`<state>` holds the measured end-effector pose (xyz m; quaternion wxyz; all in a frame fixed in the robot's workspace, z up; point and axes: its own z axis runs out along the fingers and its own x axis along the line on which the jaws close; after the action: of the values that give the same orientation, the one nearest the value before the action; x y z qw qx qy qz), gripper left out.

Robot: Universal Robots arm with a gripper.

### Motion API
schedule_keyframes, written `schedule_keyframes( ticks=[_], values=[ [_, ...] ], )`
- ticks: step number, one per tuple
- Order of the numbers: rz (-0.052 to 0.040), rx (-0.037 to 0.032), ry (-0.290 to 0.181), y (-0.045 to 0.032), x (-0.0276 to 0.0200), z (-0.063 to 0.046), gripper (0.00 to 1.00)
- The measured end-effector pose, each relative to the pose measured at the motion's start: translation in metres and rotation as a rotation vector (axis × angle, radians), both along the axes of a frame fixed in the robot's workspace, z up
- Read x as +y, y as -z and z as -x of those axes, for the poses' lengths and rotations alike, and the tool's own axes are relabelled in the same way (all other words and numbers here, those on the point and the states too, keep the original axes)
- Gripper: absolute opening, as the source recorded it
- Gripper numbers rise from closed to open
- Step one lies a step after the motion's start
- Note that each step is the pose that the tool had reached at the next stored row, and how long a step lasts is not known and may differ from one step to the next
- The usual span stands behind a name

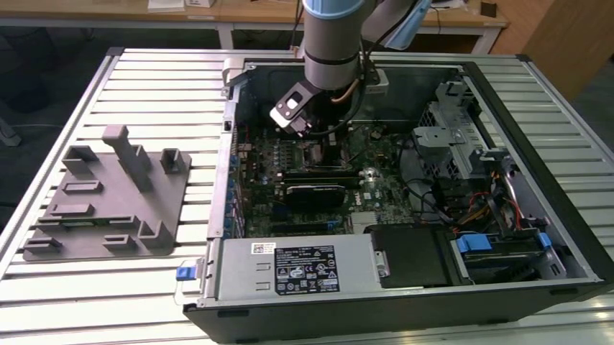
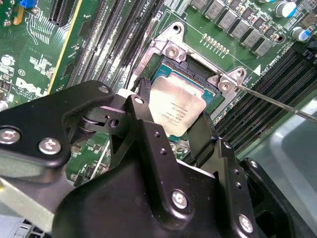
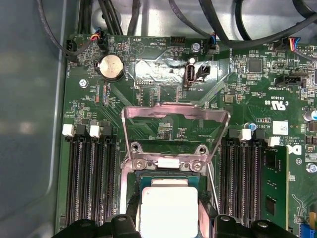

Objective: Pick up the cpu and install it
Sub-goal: 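Place the cpu into insertion slot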

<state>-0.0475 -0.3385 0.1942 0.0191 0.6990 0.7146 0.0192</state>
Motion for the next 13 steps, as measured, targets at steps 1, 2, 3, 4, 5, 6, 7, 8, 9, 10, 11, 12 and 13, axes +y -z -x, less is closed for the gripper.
schedule_keyframes(
  ticks=[1, 2, 3, 4, 5, 6, 7, 8, 9, 10, 11, 12, 13],
  values=[
    [0.0001, 0.0001, 0.000, 0.0002, 0.0000, 0.0000, 0.54],
    [0.0002, 0.0001, 0.000, 0.0005, 0.0000, 0.0000, 0.54],
    [0.0002, 0.0002, 0.000, 0.0007, 0.0000, 0.0000, 0.54],
    [0.0002, 0.0001, 0.000, 0.0009, 0.0000, 0.0000, 0.54],
    [0.0002, 0.0001, 0.000, 0.0012, 0.0001, 0.0000, 0.54],
    [0.0002, 0.0001, 0.000, 0.0015, 0.0001, 0.0000, 0.54],
    [0.0003, 0.0002, 0.000, 0.0016, 0.0001, 0.0000, 0.54],
    [0.0003, 0.0002, 0.000, 0.0018, 0.0001, 0.0000, 0.54],
    [0.0003, 0.0002, 0.000, 0.0020, 0.0001, 0.0000, 0.54],
    [0.0002, 0.0002, 0.000, 0.0021, 0.0001, 0.0000, 0.54],
    [0.0003, 0.0001, 0.000, 0.0022, 0.0001, 0.0000, 0.54],
    [0.0002, 0.0001, 0.000, 0.0023, 0.0001, 0.0000, 0.54],
    [0.0002, 0.0002, 0.001, 0.0024, 0.0001, 0.0000, 0.54]
  ],
)
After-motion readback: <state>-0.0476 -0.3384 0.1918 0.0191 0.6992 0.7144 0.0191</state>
